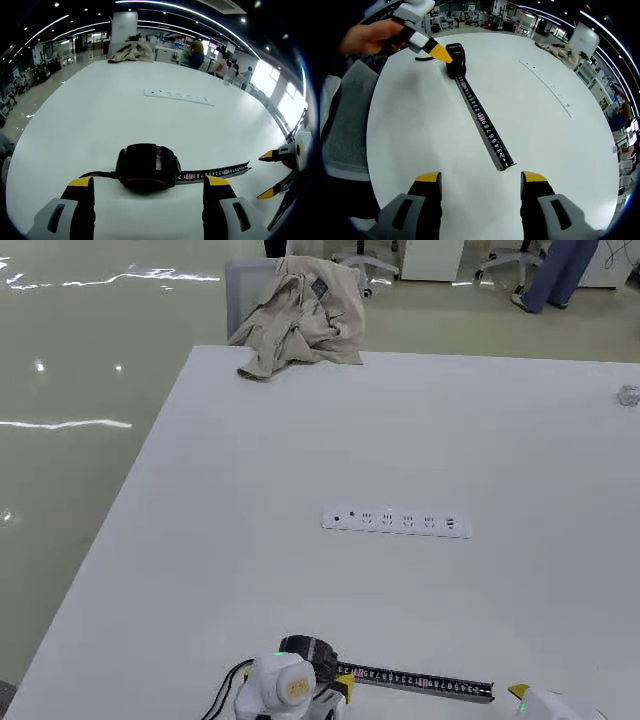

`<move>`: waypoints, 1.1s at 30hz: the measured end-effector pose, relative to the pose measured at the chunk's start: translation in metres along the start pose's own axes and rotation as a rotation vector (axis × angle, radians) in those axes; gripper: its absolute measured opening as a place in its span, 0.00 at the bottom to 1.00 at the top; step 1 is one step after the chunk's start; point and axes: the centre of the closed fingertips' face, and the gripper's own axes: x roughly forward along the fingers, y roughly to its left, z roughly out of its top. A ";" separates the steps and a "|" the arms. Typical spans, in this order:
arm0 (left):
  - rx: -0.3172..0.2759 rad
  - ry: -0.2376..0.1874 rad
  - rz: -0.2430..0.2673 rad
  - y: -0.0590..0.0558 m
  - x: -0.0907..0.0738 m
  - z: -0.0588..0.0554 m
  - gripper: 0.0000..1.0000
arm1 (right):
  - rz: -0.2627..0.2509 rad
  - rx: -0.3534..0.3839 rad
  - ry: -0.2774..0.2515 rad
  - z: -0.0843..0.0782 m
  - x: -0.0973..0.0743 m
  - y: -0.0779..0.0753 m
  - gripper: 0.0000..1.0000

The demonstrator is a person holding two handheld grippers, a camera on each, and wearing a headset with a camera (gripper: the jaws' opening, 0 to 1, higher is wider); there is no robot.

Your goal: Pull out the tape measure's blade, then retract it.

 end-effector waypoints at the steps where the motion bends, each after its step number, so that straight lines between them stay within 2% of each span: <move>1: 0.002 0.000 0.004 0.001 0.000 0.000 0.86 | 0.002 -0.011 0.003 0.000 0.001 -0.001 0.64; 13: -0.010 -0.002 0.010 0.004 0.011 0.008 0.84 | 0.051 -0.067 0.019 0.000 0.012 -0.014 0.58; 24: -0.015 0.008 0.012 0.007 0.019 0.007 0.83 | 0.079 -0.117 0.040 -0.004 0.020 -0.023 0.54; 33: -0.011 0.012 0.007 0.006 0.026 0.007 0.82 | 0.134 -0.159 0.032 -0.004 0.026 -0.029 0.48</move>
